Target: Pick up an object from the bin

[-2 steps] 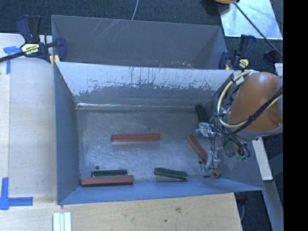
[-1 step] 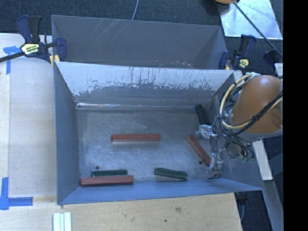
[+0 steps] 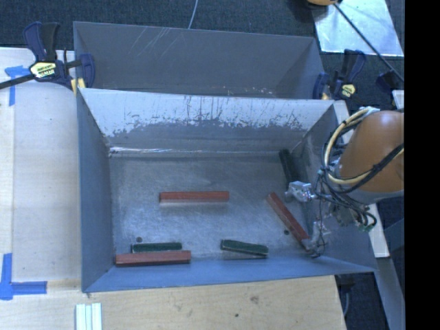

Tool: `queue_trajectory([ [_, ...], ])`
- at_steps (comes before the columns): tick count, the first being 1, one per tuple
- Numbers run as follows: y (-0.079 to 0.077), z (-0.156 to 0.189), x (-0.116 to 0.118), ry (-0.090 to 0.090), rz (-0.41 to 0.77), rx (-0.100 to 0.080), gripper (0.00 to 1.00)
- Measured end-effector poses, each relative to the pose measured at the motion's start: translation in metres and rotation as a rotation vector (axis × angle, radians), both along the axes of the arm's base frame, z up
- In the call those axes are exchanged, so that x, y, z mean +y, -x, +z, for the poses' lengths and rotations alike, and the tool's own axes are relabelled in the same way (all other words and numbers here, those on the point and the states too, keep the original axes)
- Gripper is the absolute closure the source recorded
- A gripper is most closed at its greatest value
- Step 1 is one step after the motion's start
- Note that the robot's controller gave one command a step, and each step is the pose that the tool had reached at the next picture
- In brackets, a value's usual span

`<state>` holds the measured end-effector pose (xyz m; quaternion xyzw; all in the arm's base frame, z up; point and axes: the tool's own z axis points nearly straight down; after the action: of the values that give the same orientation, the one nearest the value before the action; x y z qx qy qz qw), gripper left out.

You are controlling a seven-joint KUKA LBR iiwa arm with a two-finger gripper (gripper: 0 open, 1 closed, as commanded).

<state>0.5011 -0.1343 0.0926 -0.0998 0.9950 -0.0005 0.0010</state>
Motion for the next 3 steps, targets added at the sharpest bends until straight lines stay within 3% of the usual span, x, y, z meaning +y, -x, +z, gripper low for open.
queue_trajectory([
  [1,0.001,0.015,-0.007,-0.002,-0.268,0.006,0.00],
  [2,-0.006,0.064,-0.007,0.000,0.023,0.000,0.00],
  [3,0.000,0.085,-0.015,0.001,0.183,-0.004,0.00],
])
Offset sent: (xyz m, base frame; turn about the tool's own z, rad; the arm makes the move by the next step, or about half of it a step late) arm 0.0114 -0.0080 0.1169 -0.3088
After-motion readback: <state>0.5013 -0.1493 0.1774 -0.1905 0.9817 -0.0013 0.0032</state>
